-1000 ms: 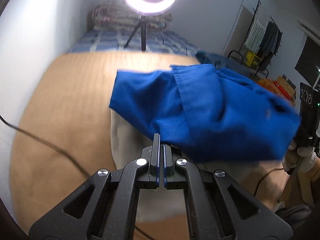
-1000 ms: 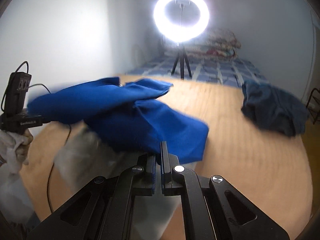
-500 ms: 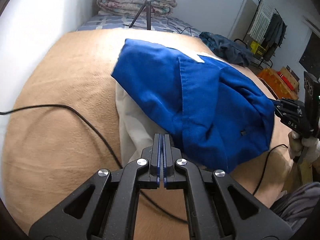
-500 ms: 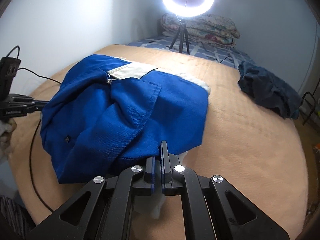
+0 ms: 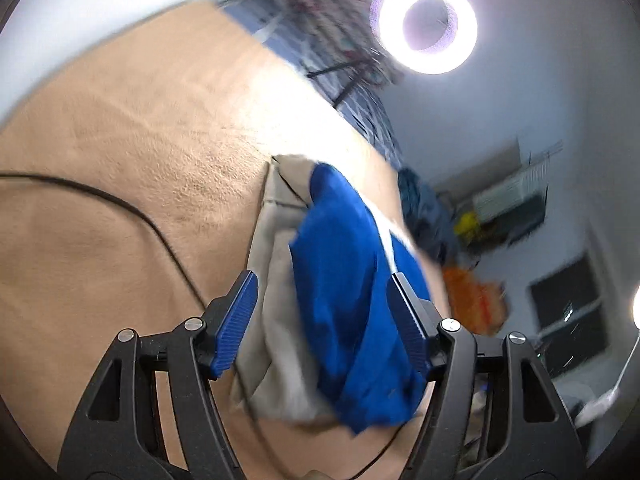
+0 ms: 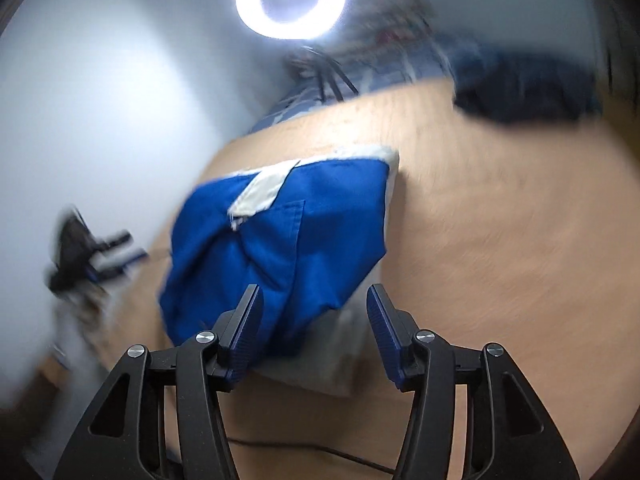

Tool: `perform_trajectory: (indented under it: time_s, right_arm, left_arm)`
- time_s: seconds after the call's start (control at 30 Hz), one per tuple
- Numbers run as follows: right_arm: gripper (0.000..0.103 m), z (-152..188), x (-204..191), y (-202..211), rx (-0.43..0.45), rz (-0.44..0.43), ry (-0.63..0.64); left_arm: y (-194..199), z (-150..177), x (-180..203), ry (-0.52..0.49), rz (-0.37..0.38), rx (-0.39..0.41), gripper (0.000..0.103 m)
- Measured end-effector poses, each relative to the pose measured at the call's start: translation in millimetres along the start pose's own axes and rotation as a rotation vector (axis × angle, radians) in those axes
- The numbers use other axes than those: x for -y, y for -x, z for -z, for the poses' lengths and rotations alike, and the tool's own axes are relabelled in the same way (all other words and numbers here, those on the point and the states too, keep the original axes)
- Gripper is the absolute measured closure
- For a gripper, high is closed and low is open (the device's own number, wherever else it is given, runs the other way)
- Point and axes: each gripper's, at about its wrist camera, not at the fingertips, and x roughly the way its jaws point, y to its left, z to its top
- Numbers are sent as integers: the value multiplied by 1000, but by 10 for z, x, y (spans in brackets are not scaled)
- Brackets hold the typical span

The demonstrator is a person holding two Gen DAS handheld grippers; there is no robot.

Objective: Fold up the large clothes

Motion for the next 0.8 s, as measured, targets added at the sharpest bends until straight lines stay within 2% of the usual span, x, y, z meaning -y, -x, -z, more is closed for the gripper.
perform_trajectory:
  time_s: [0.1,0.17,0.27,0.3,0.33,0.37,0.4,0.43,0.47,0.53,0.67,0.8]
  right_arm:
    - [50,-16,273,-260,-22,-38,-184]
    - [50,-9,416,-400,-27,-79,-287]
    - [50,16,482,-532,-19,-125,-358]
    - [51,15,467,-551,-16,-126,-356]
    - [58,7,437,-565,-13,-122,-345]
    - [65,-9,406,-572,-15,-119,-329]
    - [68,-46,363,-577,-20,-108,-307]
    - [72,-64,319,-562,-20,-90,-283]
    - [83,-102,278,-553,-21,-76,-254]
    - [99,-148,199,-541,-37,-46,-201]
    - [102,-226,67,-446,-42,-16,-134]
    - [102,-267,5,-210,-25,-47,-136]
  left_arm:
    - [-203,-104,-139,115,37,-13,35]
    - [-306,-132,-158,123,37,-20,35]
    - [-468,-133,-134,106,22,-35,35]
    - [-526,-128,-134,112,18,-44,38]
    - [-572,-117,-131,120,25,-50,51]
    - [-595,-106,-117,118,30,-55,69]
    - [-630,-97,-78,103,26,-62,80]
    - [-650,-83,-21,78,8,-60,95]
    - [-658,-68,29,55,-3,-57,98]
    - [-617,-46,151,9,-37,-40,100]
    - [-469,-1,263,-14,-45,-21,103]
    - [-261,170,204,-14,-72,-1,103]
